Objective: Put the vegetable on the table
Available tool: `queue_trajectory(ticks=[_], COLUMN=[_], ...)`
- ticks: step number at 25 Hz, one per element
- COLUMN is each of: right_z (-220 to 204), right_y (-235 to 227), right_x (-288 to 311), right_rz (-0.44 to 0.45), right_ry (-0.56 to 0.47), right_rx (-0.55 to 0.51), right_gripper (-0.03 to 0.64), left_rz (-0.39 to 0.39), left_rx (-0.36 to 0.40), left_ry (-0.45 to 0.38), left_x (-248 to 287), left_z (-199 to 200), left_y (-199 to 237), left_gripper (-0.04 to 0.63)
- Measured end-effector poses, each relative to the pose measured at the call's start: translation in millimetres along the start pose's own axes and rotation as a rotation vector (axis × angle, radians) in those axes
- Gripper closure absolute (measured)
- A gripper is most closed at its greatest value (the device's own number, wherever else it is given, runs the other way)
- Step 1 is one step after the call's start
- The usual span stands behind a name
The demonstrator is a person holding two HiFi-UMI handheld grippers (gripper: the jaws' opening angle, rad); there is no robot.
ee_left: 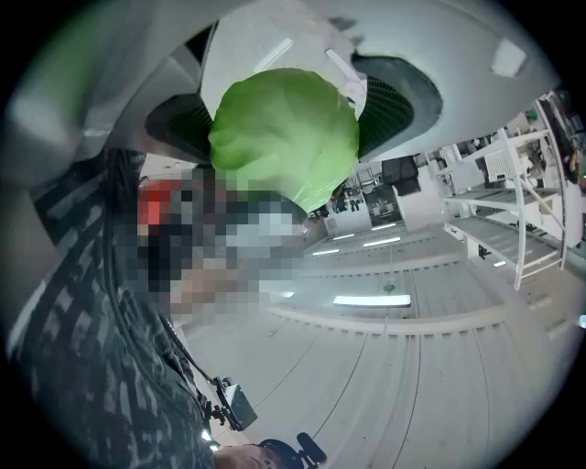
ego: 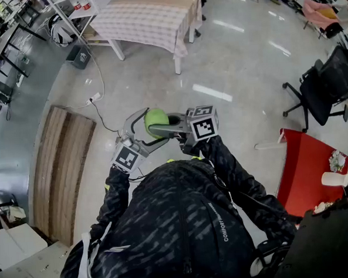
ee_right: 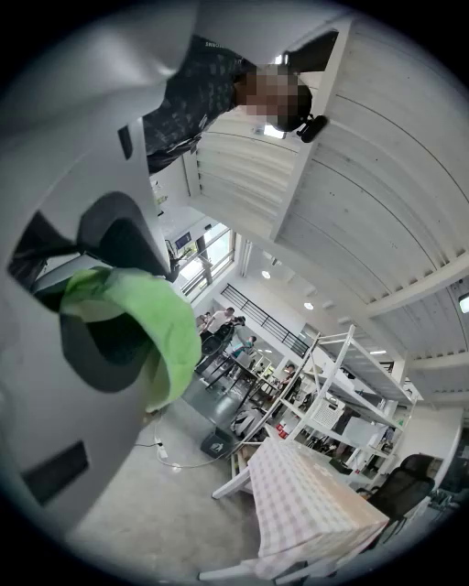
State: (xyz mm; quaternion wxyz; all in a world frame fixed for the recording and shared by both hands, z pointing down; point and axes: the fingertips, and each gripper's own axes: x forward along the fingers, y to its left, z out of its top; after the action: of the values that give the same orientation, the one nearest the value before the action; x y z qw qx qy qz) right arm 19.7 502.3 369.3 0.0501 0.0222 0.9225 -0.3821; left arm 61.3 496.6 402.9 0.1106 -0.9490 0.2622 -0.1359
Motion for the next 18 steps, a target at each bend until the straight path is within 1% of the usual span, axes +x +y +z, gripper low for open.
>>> queue_trajectory(ticks=[6, 11, 16, 18], right_z=[3, 7, 3, 3], right_y=[-5, -10, -11, -13], right_x=[2, -1, -2, -1], right_rz=[0.002, 0.009, 0.000, -0.004], right_ry=[-0.002, -0.025, -0.019, -0.014], right_rx=[0.002, 0.023, 0.026, 0.028], right_gripper=[0.488, 0.489, 0.488, 0.488], left_rz=[-0.004, -0.015, -0.024, -0.023], left_rx=[0.000, 0.000, 0.026, 0.014], left_ry=[0.003, 0.000, 0.013, 0.009], left_x=[1, 6, 6, 6], left_z=[-2, -3, -8, -9], left_y=[5, 8, 5, 7], left_gripper=[0.120, 0.120, 0.120, 0.120])
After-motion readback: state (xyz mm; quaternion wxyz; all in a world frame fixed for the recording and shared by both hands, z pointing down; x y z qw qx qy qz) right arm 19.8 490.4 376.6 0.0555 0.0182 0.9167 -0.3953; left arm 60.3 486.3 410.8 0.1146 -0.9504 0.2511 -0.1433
